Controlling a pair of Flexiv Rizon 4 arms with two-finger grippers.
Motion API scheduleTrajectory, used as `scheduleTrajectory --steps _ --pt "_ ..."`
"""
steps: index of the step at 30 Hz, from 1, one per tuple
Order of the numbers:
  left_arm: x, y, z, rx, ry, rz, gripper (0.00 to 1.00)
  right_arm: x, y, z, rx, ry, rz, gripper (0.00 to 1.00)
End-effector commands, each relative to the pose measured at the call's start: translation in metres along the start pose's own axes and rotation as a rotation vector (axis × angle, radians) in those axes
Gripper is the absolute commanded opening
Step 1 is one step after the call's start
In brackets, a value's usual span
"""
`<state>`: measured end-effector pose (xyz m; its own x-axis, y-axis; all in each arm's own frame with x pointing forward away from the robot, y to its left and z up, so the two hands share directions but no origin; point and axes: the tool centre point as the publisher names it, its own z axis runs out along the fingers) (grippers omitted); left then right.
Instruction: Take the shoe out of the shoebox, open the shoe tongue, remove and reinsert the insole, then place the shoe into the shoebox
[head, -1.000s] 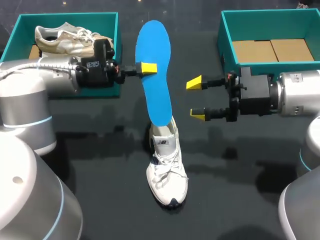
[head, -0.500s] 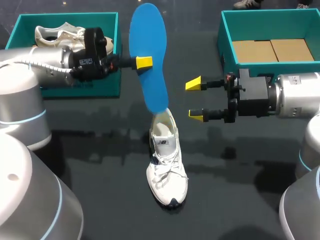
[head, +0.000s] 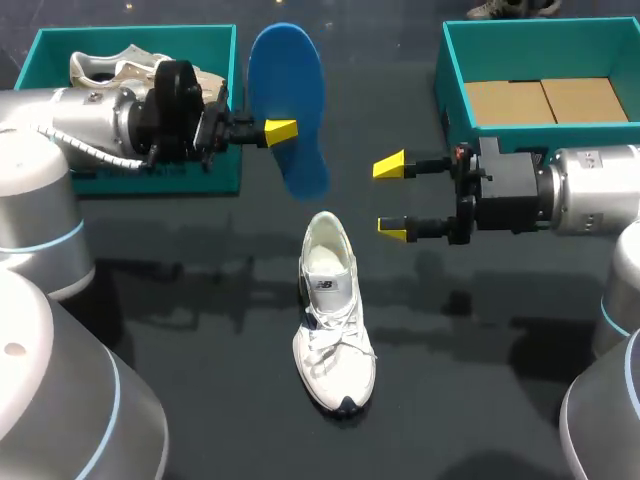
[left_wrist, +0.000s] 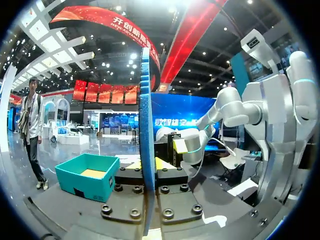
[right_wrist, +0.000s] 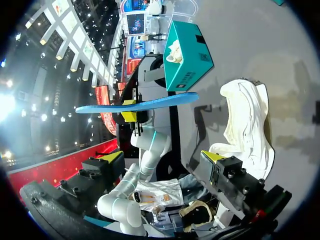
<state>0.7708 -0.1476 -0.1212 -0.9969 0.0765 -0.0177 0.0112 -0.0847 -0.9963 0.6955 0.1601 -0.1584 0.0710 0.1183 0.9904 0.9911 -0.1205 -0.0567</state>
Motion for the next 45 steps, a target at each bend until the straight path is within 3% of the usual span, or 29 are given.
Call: scheduleTrajectory --steps 1,15,23,34,45 --pt "0.007 -0.002 -0.007 -0.075 -0.017 0.452 0.0 -0.001 0.002 0.002 0.004 -0.002 0.001 1.0" --pt "0.008 -0.001 -0.013 -0.122 -0.034 0.852 0.0 -0.001 0.002 0.002 0.004 -0.002 0.001 1.0" --pt "0.009 0.001 -0.013 -0.058 0.01 1.049 0.0 -0.001 0.002 0.002 0.004 -0.002 0.001 1.0" --pt "0.012 0.007 -0.012 -0.054 0.0 1.306 0.0 -0.001 0.002 0.002 0.004 -0.002 0.001 1.0" --pt "0.001 0.01 -0.007 -0.05 -0.046 1.471 0.0 -0.001 0.002 0.002 0.004 -0.002 0.001 1.0"
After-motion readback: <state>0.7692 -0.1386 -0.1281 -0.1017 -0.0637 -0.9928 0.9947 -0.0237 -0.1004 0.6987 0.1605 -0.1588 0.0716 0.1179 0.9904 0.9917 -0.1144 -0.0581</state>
